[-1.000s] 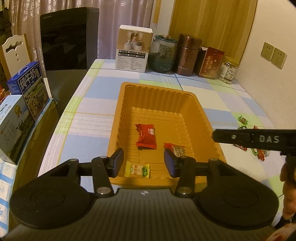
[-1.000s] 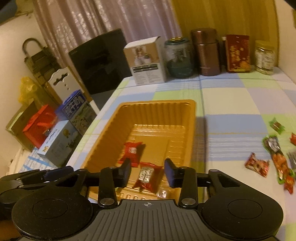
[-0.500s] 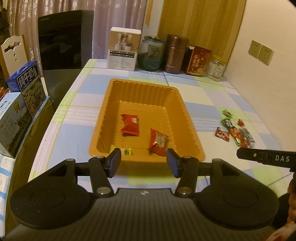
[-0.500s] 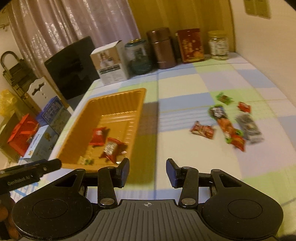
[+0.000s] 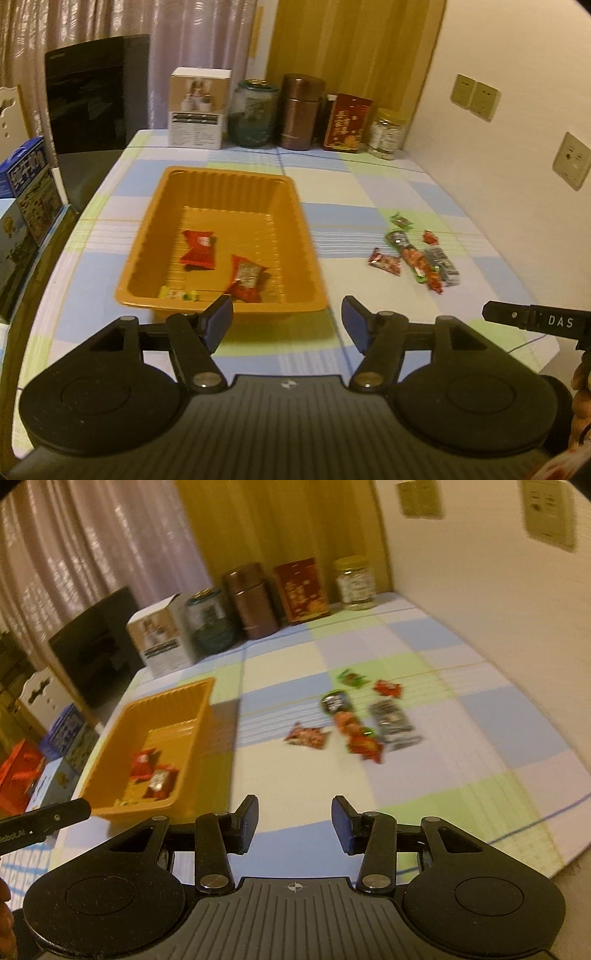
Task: Organize snacks
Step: 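Move both open tools back toward the remaining snacks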
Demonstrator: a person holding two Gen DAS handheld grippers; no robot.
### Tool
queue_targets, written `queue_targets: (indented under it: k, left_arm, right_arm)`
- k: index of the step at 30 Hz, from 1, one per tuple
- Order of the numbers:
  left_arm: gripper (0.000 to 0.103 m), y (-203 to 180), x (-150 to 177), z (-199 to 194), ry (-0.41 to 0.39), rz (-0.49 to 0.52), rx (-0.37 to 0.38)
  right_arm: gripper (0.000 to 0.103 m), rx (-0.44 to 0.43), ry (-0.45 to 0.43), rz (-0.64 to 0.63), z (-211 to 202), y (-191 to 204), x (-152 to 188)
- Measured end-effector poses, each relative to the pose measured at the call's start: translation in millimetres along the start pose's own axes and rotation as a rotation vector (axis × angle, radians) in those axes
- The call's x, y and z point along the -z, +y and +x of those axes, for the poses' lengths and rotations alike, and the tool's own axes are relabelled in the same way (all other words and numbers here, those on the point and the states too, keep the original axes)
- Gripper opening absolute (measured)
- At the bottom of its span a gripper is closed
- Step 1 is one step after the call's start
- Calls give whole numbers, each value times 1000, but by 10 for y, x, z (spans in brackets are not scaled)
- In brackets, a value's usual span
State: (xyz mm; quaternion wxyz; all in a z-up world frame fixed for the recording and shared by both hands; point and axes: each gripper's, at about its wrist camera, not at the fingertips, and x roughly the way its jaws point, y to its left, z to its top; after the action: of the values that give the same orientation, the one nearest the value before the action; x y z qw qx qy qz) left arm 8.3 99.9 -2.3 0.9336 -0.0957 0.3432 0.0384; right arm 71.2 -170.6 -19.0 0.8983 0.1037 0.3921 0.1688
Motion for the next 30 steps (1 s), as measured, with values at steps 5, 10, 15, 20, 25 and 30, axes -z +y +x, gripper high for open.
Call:
queue_targets:
  k: [5,10,15,20,25,30]
  left_arm:
    - [64,-203,-8,20,3,28,28]
    - [65,-379,-8,65,11,51,51]
    - [65,-524,-19,130,21,70,70]
    - [65,-641,-36,203,31,88,86]
    - [65,-745,-83,302,38,105,98]
    - [65,-858,-134,451,49,121,113]
  right_arm:
    - [44,37,-24,52,-143,-260,-9]
    - [44,64,-39,94,-233,-463,-22]
    - [44,80,-52,120,-283,-619,-53]
    - [44,89,-60,138,-292,-722,-87]
    - [44,102,-64,140,-273,-804,-135]
    - [44,106,-63,132,-230,-884,-209]
